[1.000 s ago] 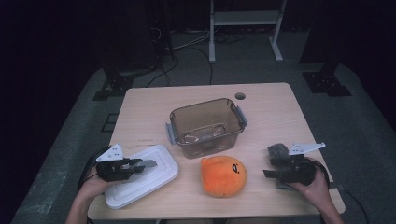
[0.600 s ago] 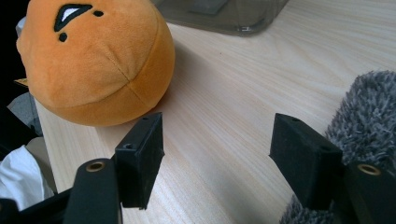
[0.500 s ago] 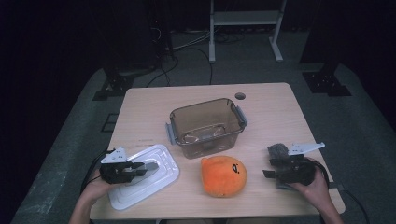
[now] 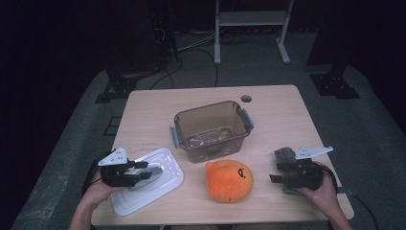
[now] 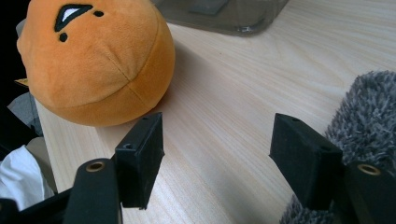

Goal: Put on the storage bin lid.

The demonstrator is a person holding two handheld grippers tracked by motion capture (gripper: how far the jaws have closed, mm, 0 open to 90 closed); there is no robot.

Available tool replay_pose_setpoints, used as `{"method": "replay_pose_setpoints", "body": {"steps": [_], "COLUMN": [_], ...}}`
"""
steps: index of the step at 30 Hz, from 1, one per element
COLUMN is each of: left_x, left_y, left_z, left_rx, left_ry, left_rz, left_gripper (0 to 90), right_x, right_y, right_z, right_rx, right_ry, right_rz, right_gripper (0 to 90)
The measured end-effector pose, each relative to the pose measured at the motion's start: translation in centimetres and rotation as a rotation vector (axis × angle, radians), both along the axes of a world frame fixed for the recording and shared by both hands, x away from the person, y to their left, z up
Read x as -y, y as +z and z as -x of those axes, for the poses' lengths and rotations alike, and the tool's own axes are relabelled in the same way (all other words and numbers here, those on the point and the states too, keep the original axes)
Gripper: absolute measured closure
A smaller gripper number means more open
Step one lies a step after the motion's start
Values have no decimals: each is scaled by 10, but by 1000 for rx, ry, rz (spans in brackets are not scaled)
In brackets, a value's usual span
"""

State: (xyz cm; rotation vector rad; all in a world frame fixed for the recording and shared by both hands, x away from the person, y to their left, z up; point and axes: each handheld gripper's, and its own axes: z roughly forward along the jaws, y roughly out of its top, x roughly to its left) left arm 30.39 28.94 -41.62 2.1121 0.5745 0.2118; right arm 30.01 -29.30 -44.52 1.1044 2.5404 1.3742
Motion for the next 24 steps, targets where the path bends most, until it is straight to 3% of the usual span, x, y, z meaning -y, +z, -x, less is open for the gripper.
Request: {"method": "replay_pose_setpoints", "body": {"steps": [15,24], "left_x": [62,113], "left_y": [43,47], "left_z": [21,22], "left_rx": [79,75], "left_ry": [-155,-257], "left_rz": [43,40], "left_gripper": [360,285], "right_x": [0,-1], "right_y": [0,0], "right_z": [1,1], "right_rx": [2,3], "right_ry": [-1,0], "right_rz": [9,10], "right_gripper": [336,336]}}
